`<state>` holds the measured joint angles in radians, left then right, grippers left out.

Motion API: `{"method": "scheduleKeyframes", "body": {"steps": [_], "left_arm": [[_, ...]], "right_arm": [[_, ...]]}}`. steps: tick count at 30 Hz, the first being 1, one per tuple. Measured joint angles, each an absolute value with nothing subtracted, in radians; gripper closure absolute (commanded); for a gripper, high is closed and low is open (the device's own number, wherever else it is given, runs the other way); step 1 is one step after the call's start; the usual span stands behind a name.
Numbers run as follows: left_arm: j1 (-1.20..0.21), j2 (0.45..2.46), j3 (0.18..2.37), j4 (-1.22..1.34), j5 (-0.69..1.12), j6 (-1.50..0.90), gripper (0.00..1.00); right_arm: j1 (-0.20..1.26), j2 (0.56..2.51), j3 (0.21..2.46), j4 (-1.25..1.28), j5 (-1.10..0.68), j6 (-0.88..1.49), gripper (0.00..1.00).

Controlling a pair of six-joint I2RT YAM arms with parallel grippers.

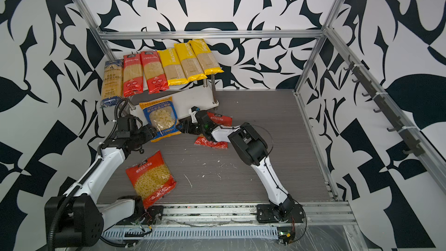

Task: Arrange pasta packages on shelves
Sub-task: Move the pasta bag to the shelf.

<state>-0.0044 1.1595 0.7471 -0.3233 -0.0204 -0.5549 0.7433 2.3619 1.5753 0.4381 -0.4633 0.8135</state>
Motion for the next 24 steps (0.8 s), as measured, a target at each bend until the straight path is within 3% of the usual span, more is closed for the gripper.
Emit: {"method": "scheduleKeyframes", "body": {"steps": [8,11,14,24], "left_arm": [[0.007,1.211,0.671,-0.244,-0.036,-0.592,0.27],[0.007,1.230,0.663,-0.220,-0.030,-0.604,0.30],[0.008,1.231,0.663,-0.198,-0.028,-0.607,0.32],[0.018,1.165,0.677,-0.215,-0.029,-0.613,0.32]], "right_arm": [[0.778,2.393,1.601,0.439,-0.506,0.811,0.52],[0.783,2.393,1.608,0.454,-0.513,0.825,0.72],[0.785,2.392,1.611,0.461,-0.520,0.834,0.86],[0.784,2.392,1.670,0.459,-0.545,0.908,1.00]]}}
